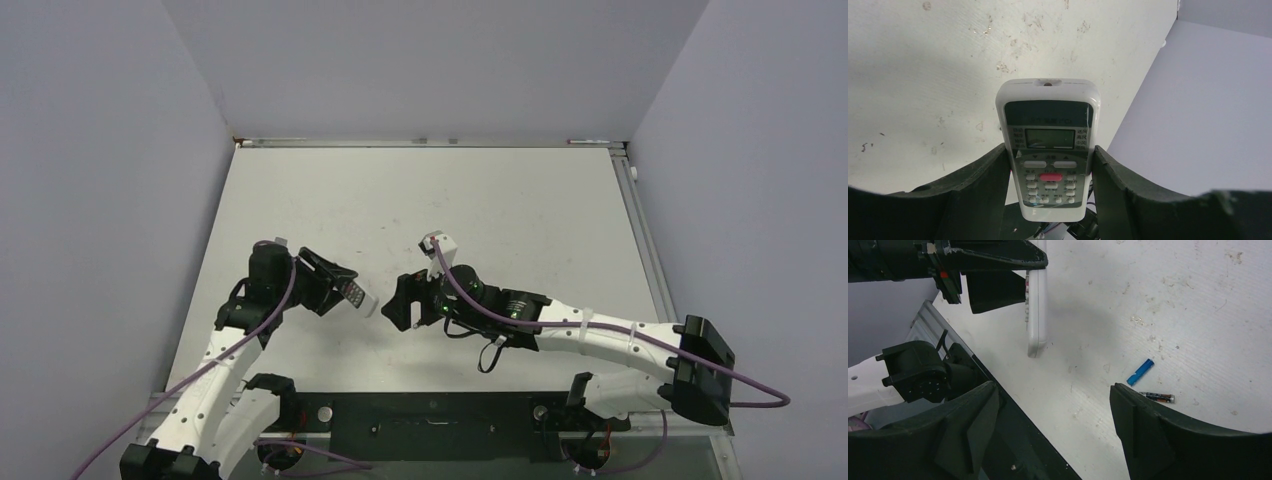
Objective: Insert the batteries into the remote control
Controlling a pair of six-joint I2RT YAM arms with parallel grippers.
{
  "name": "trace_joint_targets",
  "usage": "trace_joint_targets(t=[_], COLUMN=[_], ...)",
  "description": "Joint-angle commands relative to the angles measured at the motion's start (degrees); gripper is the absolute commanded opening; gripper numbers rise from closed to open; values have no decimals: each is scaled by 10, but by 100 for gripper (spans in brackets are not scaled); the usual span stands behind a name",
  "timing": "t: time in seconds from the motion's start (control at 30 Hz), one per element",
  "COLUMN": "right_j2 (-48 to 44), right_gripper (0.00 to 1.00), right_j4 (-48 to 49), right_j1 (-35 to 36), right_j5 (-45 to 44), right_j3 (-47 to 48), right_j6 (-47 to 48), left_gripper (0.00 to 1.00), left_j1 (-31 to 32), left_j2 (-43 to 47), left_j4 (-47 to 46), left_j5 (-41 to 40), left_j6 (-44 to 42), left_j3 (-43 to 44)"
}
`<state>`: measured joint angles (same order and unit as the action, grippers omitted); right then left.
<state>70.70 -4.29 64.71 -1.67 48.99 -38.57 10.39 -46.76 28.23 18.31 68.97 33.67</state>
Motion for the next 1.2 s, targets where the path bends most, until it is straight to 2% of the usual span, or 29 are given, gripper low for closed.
trace_joint_targets(t=[0.0,0.43,0.67,0.87,0.93,1.07,1.17], right_j2=[28,83,98,98,98,98,96], right_gripper=[80,73,64,46,37,9,8], right_j4=[38,56,57,55,55,53,50], right_j1=[11,25,30,34,35,36,38], right_j5=[-24,-28,-34,-38,-40,-41,-48], right_j3=[40,80,87,88,87,87,86], right_j6=[-10,-12,-13,-12,-12,-12,-11], left_gripper=[0,0,0,0,0,0,0], left_j1=[21,98,132,142,144,148,150], left_j2=[20,35,32,37,38,40,37], left_j4=[-46,-62,-77,-79,-82,-87,-96], left_j5=[-10,-48,-61,-64,-63,-60,-53], left_j6=[38,83,96,103,105,108,110], left_j3=[3,5,9,10,10,8,6])
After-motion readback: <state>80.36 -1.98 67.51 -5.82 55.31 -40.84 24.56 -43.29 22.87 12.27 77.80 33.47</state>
